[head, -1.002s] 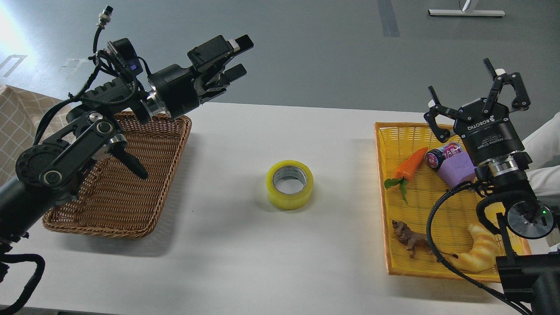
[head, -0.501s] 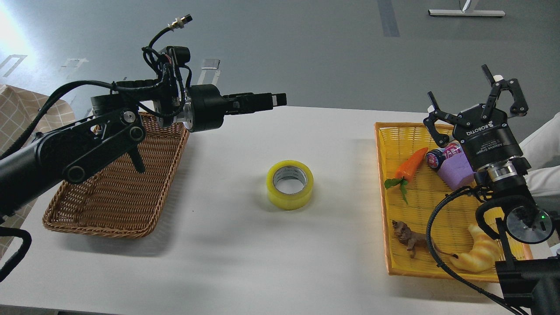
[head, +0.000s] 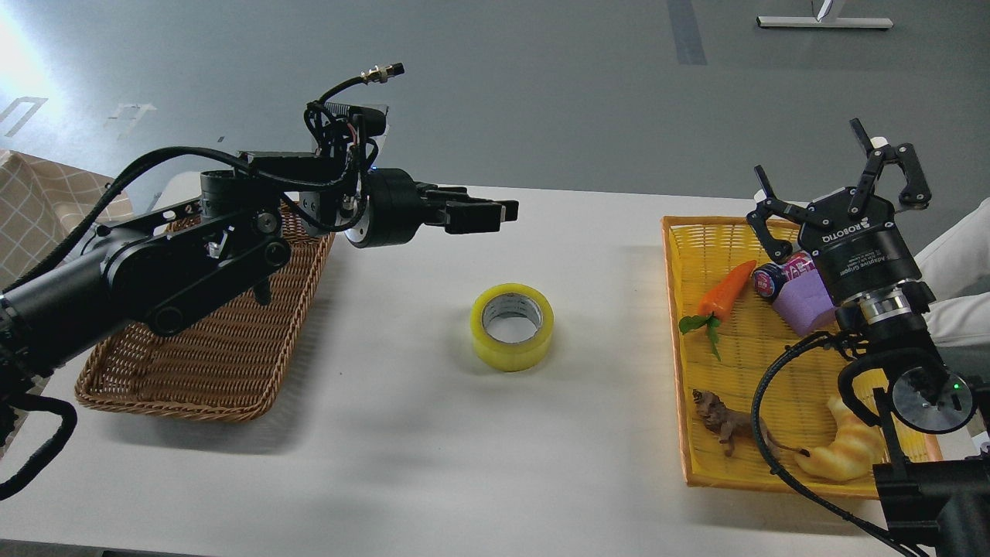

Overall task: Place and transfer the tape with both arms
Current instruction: 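Reach the left gripper to the tape roll and grasp it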

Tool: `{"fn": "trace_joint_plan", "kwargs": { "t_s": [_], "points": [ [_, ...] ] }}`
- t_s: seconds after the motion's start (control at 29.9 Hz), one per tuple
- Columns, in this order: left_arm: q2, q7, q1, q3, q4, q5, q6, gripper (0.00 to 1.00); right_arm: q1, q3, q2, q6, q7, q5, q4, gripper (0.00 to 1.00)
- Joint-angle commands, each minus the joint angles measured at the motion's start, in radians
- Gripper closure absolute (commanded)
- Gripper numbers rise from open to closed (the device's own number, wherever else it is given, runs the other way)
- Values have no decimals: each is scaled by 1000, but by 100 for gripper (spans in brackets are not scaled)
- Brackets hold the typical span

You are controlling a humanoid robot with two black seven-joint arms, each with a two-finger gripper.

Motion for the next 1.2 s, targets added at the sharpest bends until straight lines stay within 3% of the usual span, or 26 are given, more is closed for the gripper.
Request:
{"fn": "trace_joint_plan", "kwargs": {
  "t_s": [0.0, 0.37, 0.74, 0.87, 0.97, 1.17],
  "points": [
    [-17, 2, -22, 54, 0, 0, 0, 2, -2, 0, 0, 0, 0, 0, 1, 0],
    [-25, 14, -104, 215, 38, 71, 3, 2, -4, -2, 0, 0, 1, 0, 1, 0],
    [-100, 155, -107, 274, 75, 75, 0, 2, -4, -6, 0, 0, 1, -2, -9, 0],
    [-137, 267, -119, 275, 73, 75, -1, 2, -4, -6, 0, 0, 1, -2, -12, 0],
    [-161, 307, -119, 277, 76, 75, -7, 2, -4, -6, 0, 0, 2, -2, -12, 1],
    [-209, 324, -118, 315, 139, 74, -24, 2, -8, -6, 0, 0, 1, -2, -12, 0]
  ]
}}
